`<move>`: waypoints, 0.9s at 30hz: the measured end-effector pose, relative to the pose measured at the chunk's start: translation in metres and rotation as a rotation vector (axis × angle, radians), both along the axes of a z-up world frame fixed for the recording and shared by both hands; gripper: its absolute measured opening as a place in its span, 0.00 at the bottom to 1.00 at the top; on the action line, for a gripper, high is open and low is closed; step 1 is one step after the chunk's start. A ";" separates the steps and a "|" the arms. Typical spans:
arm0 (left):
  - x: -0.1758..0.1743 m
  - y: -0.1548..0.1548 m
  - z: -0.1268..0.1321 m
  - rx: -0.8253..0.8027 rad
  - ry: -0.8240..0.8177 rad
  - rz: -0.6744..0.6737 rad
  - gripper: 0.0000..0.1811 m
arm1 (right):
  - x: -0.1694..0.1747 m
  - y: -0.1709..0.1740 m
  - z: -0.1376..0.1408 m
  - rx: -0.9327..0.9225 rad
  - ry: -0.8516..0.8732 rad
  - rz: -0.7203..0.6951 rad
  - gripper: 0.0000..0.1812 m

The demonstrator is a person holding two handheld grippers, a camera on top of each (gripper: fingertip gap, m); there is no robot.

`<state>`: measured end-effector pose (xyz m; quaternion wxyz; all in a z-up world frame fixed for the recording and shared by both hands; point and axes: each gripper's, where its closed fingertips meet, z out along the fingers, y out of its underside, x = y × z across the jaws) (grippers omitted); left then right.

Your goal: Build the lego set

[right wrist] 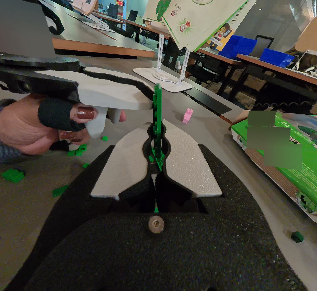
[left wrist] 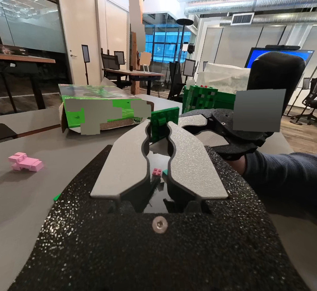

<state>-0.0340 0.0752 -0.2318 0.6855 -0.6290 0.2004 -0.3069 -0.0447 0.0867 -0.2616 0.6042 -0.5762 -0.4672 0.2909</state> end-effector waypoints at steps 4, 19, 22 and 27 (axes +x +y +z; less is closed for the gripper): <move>0.002 -0.001 0.001 -0.004 -0.019 -0.042 0.10 | 0.000 -0.001 0.000 -0.013 0.011 0.009 0.03; 0.001 -0.005 0.007 0.025 -0.077 -0.097 0.09 | -0.002 -0.006 0.005 0.024 0.023 0.022 0.03; 0.001 -0.005 0.008 0.061 -0.018 -0.040 0.09 | -0.001 -0.006 0.006 0.048 0.011 0.006 0.03; -0.002 -0.004 0.008 0.108 0.094 0.119 0.09 | 0.000 -0.002 0.006 0.138 -0.040 -0.073 0.03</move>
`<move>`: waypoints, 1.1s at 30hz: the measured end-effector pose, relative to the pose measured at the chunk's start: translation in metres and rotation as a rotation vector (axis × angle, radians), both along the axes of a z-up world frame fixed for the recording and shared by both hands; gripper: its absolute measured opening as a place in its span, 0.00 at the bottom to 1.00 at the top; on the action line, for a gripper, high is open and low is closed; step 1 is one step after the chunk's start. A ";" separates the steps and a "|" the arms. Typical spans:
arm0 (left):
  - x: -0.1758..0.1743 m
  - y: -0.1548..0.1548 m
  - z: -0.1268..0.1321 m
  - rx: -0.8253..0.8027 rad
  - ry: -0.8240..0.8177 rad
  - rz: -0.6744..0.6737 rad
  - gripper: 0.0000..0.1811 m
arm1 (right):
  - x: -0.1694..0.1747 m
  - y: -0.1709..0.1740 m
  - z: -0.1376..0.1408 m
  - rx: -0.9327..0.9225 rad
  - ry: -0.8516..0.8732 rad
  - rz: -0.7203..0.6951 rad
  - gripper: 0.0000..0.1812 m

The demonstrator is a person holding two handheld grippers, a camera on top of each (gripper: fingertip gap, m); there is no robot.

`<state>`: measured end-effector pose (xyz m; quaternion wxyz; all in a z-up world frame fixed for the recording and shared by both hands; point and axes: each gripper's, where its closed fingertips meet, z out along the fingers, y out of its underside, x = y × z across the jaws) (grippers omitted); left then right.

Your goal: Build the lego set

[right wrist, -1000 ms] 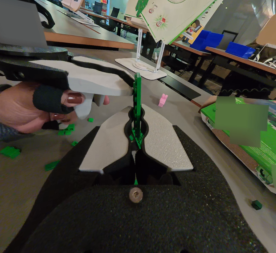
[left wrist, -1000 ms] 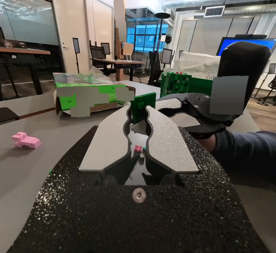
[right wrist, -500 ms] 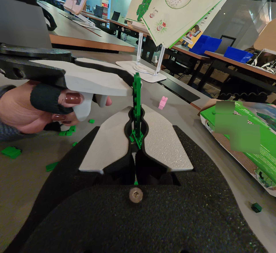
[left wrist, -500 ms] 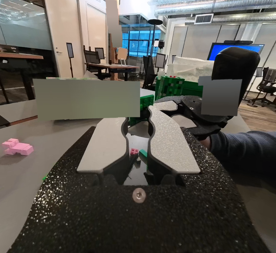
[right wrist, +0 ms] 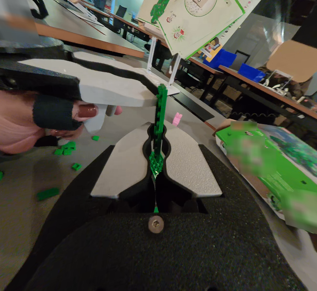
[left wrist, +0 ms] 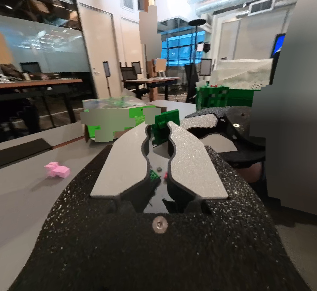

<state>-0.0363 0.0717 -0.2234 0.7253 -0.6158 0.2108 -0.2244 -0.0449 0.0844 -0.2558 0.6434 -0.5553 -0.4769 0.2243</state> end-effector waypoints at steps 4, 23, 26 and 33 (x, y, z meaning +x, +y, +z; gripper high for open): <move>0.000 0.001 0.000 0.024 0.104 0.112 0.04 | -0.001 0.001 -0.001 0.049 -0.027 -0.048 0.04; 0.007 -0.003 0.003 -0.084 -0.136 -0.169 0.08 | 0.005 -0.004 0.006 0.145 -0.028 0.032 0.04; 0.008 -0.005 0.004 -0.083 -0.123 -0.193 0.08 | 0.004 -0.007 0.007 0.175 -0.046 0.052 0.05; 0.006 -0.006 0.003 -0.061 -0.024 -0.119 0.08 | 0.006 -0.004 0.008 0.207 -0.068 0.014 0.04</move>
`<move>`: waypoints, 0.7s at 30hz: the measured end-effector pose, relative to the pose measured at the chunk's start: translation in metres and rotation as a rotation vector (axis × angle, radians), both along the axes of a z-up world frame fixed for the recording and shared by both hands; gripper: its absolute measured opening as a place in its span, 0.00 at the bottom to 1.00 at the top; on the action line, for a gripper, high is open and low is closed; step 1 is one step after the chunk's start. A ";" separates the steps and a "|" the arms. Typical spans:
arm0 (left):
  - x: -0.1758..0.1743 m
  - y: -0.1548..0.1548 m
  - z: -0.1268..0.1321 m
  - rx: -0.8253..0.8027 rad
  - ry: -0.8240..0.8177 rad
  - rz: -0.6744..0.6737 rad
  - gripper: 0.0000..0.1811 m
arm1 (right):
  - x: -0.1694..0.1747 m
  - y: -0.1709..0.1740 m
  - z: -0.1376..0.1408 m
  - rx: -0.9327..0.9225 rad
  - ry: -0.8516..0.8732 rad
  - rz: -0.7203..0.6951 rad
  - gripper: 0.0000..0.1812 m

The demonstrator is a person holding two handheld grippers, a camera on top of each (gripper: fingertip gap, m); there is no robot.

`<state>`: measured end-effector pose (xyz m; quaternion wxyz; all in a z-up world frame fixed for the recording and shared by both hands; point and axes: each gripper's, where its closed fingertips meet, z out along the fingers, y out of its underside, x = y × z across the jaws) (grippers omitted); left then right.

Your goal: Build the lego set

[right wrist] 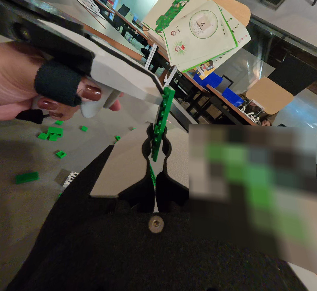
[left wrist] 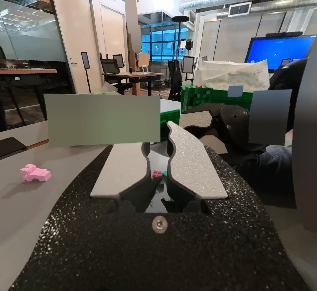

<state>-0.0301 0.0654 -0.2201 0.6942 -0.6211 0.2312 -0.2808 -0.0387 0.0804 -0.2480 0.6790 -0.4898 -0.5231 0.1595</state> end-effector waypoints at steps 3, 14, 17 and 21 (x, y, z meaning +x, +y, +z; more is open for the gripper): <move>-0.001 0.001 -0.001 -0.001 0.025 0.026 0.08 | 0.000 0.002 -0.001 -0.023 0.010 -0.005 0.04; -0.008 0.005 -0.004 -0.058 -0.011 0.040 0.08 | -0.004 0.005 -0.006 -0.152 0.051 0.028 0.04; -0.010 0.006 -0.004 -0.059 -0.001 0.059 0.08 | -0.005 0.006 -0.007 -0.206 0.083 0.047 0.03; -0.040 0.020 -0.007 -0.071 -0.024 0.221 0.00 | -0.003 0.004 -0.001 -0.217 0.140 0.069 0.03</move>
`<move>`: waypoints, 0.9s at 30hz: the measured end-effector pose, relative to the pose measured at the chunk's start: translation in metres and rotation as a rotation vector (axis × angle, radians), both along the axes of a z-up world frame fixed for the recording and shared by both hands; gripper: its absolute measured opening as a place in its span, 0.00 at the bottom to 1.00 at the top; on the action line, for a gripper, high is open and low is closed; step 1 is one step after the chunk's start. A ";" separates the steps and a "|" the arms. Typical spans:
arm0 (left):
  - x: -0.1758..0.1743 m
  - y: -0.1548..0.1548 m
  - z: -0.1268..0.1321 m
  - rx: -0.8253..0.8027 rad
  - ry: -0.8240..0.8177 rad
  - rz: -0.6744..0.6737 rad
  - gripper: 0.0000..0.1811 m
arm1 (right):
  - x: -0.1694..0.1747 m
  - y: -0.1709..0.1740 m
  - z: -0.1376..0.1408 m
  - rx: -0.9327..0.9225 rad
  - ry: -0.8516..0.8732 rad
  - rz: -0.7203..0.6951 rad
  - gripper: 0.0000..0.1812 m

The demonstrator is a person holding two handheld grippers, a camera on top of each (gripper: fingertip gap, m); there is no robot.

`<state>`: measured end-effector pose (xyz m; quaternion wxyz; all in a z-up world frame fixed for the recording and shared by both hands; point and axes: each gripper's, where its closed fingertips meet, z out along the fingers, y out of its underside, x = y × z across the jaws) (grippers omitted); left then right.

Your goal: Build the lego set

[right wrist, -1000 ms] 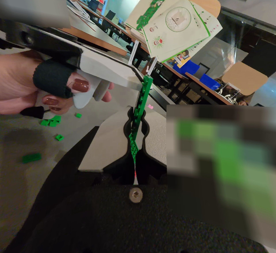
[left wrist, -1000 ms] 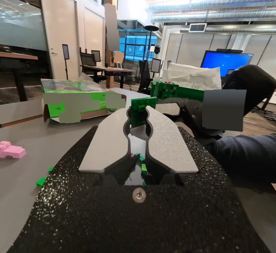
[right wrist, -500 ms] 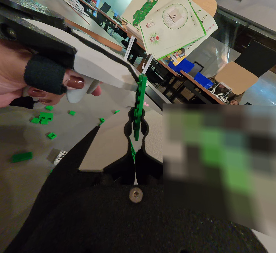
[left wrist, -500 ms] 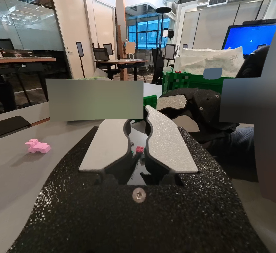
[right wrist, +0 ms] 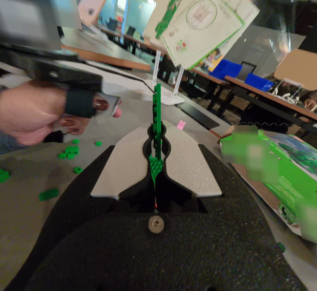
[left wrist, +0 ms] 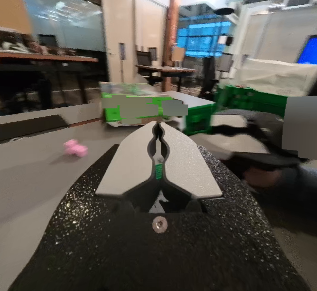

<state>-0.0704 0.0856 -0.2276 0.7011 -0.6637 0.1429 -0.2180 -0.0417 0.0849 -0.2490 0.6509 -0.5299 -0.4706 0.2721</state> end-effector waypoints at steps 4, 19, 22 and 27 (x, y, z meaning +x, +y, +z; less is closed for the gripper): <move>-0.021 -0.001 0.012 -0.034 -0.213 -0.065 0.00 | 0.008 0.012 -0.005 -0.029 -0.001 -0.056 0.03; 0.031 -0.007 0.003 -0.030 -0.100 -0.232 0.10 | 0.000 0.004 -0.007 -0.063 -0.002 0.014 0.03; 0.034 -0.008 0.004 -0.020 -0.089 -0.248 0.07 | 0.000 0.003 -0.008 -0.074 0.000 0.028 0.03; 0.035 -0.009 0.003 -0.013 -0.079 -0.250 0.09 | 0.000 0.003 -0.008 -0.069 -0.007 0.031 0.03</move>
